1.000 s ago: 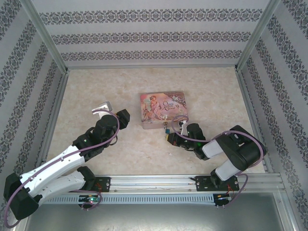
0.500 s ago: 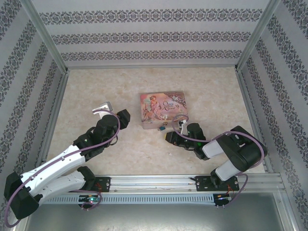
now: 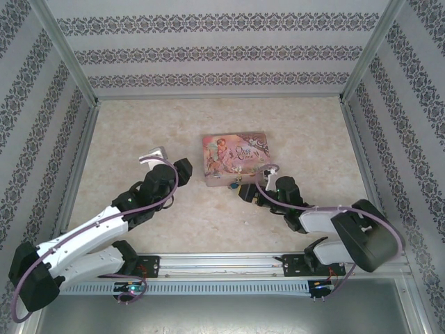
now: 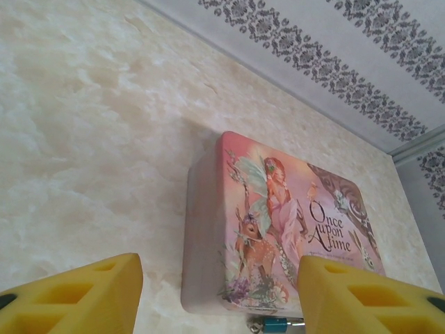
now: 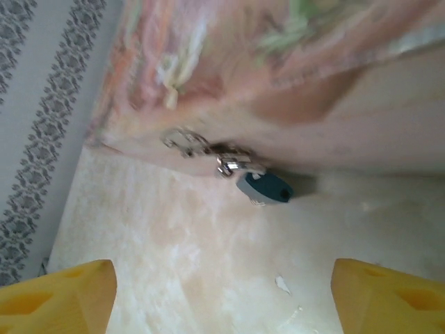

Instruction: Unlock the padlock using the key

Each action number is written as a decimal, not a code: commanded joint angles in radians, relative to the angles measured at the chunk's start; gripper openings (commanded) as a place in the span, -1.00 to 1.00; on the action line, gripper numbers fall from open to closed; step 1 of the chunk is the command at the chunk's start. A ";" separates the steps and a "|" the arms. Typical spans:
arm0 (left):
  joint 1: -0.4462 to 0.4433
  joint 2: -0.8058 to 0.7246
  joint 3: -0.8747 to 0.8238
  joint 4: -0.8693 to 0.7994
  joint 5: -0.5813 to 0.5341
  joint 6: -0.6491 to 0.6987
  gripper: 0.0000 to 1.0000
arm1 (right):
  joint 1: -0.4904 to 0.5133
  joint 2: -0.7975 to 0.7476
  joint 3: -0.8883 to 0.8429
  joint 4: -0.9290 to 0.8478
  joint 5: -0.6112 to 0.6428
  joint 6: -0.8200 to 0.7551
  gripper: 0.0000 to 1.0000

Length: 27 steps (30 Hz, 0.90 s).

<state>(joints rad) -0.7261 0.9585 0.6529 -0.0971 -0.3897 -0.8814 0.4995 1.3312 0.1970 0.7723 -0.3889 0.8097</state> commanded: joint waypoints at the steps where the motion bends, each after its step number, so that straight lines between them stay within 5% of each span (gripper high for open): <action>1: 0.014 0.049 0.023 0.039 0.073 0.052 0.22 | -0.004 -0.068 -0.020 -0.024 0.072 -0.059 0.94; 7: 0.064 0.160 0.062 0.061 0.238 0.035 0.37 | -0.007 -0.127 -0.011 -0.024 0.061 -0.127 0.97; 14: 0.285 0.294 0.061 0.165 0.616 -0.068 0.38 | -0.006 -0.031 -0.006 0.122 -0.009 -0.165 0.97; 27: 0.385 0.517 0.150 0.232 0.869 -0.053 0.37 | 0.007 0.145 0.041 0.238 0.019 -0.169 0.89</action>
<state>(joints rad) -0.3592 1.4429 0.7673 0.0841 0.3946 -0.9245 0.4999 1.4513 0.2150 0.9272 -0.3717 0.6476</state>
